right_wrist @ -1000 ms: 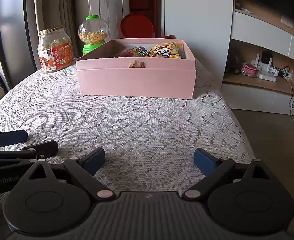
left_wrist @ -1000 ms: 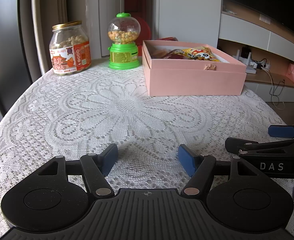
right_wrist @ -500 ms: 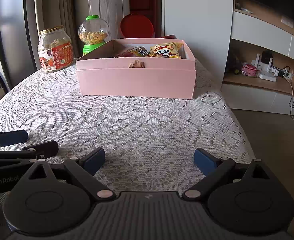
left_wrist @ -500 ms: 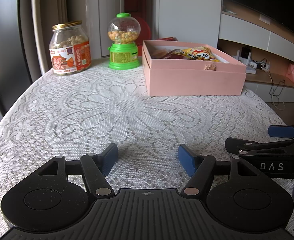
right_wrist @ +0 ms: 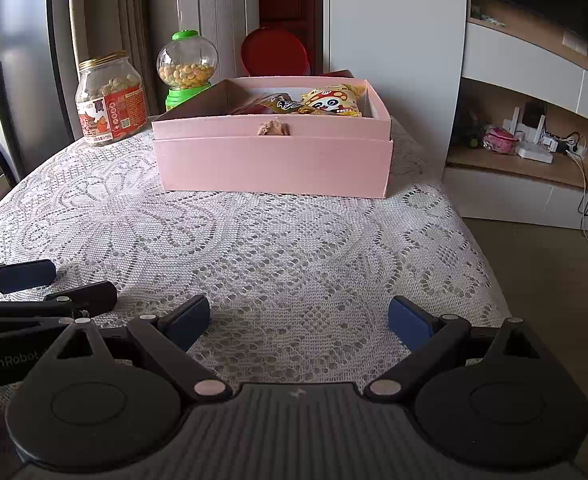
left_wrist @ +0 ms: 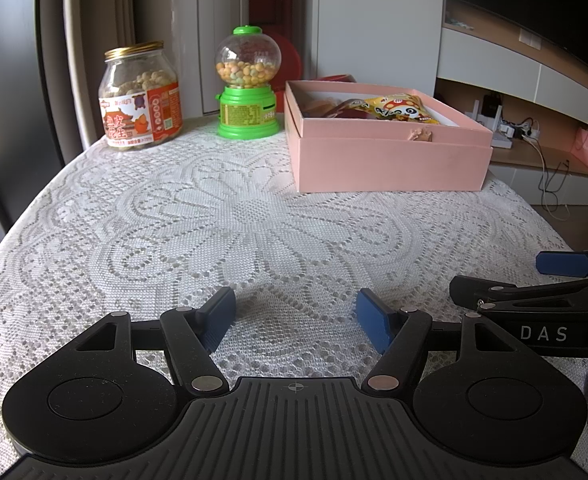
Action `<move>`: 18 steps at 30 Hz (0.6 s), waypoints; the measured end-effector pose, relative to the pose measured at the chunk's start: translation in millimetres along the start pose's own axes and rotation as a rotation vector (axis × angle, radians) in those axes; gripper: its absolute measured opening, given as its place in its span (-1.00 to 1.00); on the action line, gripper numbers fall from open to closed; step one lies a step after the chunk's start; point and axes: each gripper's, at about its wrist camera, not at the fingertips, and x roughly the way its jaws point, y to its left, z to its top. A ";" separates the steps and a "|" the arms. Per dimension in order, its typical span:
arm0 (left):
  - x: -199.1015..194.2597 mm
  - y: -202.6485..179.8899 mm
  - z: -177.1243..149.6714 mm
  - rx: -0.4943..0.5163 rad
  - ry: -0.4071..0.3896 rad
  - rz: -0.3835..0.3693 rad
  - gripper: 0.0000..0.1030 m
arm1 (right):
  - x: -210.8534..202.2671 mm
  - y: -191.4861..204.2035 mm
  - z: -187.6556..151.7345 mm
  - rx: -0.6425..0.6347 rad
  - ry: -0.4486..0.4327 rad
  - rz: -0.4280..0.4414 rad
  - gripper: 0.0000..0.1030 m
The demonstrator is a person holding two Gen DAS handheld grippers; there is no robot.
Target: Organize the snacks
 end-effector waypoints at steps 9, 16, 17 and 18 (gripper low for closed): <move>-0.2 0.8 -0.1 -0.007 -0.001 -0.006 0.42 | -0.3 0.2 -0.3 0.000 0.000 0.000 0.88; -0.6 0.1 -0.7 -0.005 -0.001 -0.002 0.42 | -0.5 0.4 -0.3 0.001 0.000 0.000 0.88; -0.5 0.4 -0.6 -0.006 -0.001 -0.003 0.42 | -0.4 0.5 -0.3 0.000 0.000 0.000 0.88; -0.5 0.4 -0.6 -0.007 -0.001 -0.005 0.42 | -0.5 0.5 -0.3 0.000 0.000 -0.001 0.88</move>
